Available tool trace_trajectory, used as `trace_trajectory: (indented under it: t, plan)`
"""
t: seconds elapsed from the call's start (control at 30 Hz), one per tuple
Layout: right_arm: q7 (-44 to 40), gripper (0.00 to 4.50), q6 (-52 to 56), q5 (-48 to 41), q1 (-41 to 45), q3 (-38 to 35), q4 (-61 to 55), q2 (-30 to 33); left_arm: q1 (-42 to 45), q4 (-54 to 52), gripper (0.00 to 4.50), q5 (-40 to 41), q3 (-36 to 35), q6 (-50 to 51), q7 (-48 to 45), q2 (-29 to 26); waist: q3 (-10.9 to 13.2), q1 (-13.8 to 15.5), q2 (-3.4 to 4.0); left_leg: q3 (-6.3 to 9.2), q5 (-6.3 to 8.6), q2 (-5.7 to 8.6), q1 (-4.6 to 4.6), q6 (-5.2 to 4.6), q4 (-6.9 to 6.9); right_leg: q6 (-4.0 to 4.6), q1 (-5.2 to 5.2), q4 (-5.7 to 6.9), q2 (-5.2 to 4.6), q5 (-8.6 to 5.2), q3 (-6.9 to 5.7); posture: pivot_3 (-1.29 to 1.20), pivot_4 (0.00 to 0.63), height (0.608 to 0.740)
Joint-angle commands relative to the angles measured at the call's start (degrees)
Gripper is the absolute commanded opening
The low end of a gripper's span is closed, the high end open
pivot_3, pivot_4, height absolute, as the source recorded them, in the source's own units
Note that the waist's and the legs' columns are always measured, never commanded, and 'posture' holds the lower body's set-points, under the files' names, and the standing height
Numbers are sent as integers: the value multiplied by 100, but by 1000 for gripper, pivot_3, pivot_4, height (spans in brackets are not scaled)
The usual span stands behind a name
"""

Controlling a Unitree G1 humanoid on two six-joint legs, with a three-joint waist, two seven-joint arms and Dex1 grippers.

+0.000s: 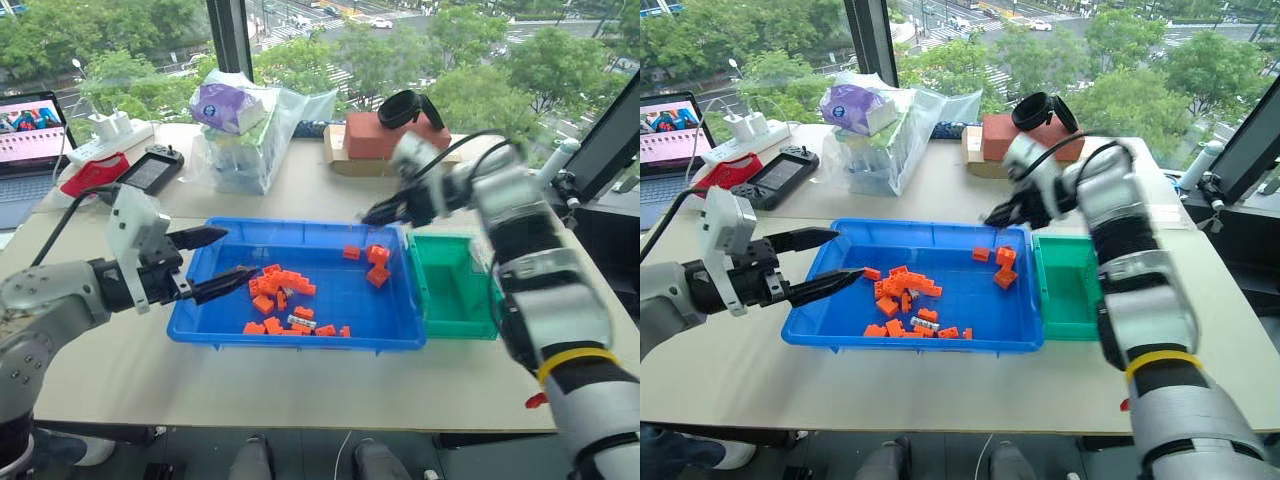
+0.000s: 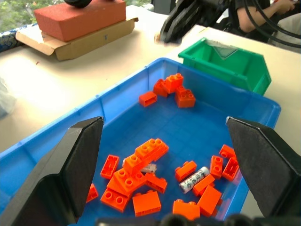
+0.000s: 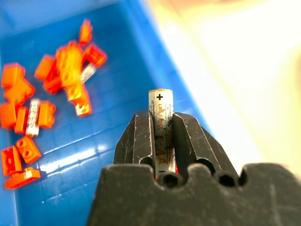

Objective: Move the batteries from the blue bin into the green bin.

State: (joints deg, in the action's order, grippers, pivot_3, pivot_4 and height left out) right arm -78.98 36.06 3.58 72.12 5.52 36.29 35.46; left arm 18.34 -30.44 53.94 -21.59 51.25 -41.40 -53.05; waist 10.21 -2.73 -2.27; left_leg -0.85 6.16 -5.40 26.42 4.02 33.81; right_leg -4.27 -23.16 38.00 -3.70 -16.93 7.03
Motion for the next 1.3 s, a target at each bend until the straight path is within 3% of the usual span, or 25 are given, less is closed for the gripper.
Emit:
trace_trajectory:
  t: [0.03, 0.23, 0.4, 0.47, 0.5, 0.7, 0.8, 1.07, 1.2, 1.3]
  plan:
    - [488, 257, 1522, -125, -437, -292, -748, 608, 414, 174, 4500, -110, 355, -152, -123, -11, 0, 22, 0, 0, 0, 0, 0, 0, 1, 0, -1, -2, 0, 0, 1, 0, 150, 740]
    - [796, 257, 2684, -317, -1347, -175, -2030, 1255, 1049, 636, 4500, -483, 894, -343, -161, 188, 2, 3, 3, -3, -1, 0, 0, 0, 4, 1, -7, 3, 1, 0, 8, 0, 150, 740]
    - [1139, 257, 2681, -387, -2167, 27, -2788, 1451, 1360, 889, 4500, -817, 1257, -479, -307, 227, 2, 16, 2, 1, -1, 0, -1, 0, 4, 0, -3, 2, 4, -1, 10, 0, 150, 740]
    - [1312, 1265, 2697, -357, -2379, 149, -2887, 1551, 1396, 942, 4500, -928, 1313, -519, -383, 220, 2, 32, 2, 0, -1, 0, -1, 0, 7, 0, -1, 1, 4, -1, 11, 0, 150, 740]
    - [1363, 1446, 2717, -377, -2442, 185, -2928, 1594, 1409, 968, 4500, -969, 1331, -534, -418, 219, 2, 36, 2, 0, -1, 0, -1, 0, 7, 0, -1, 1, 4, -1, 11, 0, 150, 740]
    - [1523, 3583, 2504, -508, -2414, 205, -2944, 1894, 1394, 984, 4500, -979, 1239, -487, -468, 286, 2, 40, 2, 0, -1, 0, 0, 0, 6, 0, -1, 0, 4, -1, 10, 0, 150, 740]
    - [1504, 4443, 2373, -568, -2275, 224, -2929, 2045, 1364, 924, 4500, -924, 1143, -439, -458, 279, 2, 37, 2, 0, -1, 0, 0, 0, 8, -1, 0, 0, 4, -1, 10, 0, 150, 740]
    - [1300, 4443, 2180, -1246, -1425, -25, -3191, 1680, 1007, 740, 4500, -943, 718, -297, -281, 110, 3, 12, 4, 3, -2, 0, -3, 0, 6, 0, -2, 4, 6, -1, 12, 0, 150, 740]
    - [691, 4443, 858, -1731, -1777, -70, -3856, 1518, 732, 626, 4500, -1093, 410, -333, -153, -68, 5, 36, 2, 4, -1, 0, -1, 0, 6, 0, 1, 0, 6, -1, 8, 0, 150, 740]
    - [427, 4443, 724, -1882, -1872, 190, -4131, 1470, 511, 612, 4500, -816, -46, -215, -150, -67, 5, 43, 3, 5, -1, 0, -1, 0, 3, -1, 2, -2, 6, -1, 6, 0, 150, 740]
